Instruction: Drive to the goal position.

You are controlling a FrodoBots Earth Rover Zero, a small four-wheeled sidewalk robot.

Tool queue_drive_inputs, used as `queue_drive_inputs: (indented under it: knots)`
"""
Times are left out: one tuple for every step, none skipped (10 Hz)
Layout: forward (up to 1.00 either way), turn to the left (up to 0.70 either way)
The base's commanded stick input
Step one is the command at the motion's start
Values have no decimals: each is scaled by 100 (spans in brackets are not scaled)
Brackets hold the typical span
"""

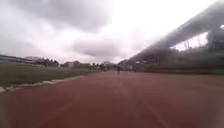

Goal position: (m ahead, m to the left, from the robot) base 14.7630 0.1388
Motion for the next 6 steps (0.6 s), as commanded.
queue_drive_inputs:
  knots:
    - [50, 2]
    - [50, 2]
    - [50, 2]
    - [50, 2]
    - [50, 2]
    - [50, 2]
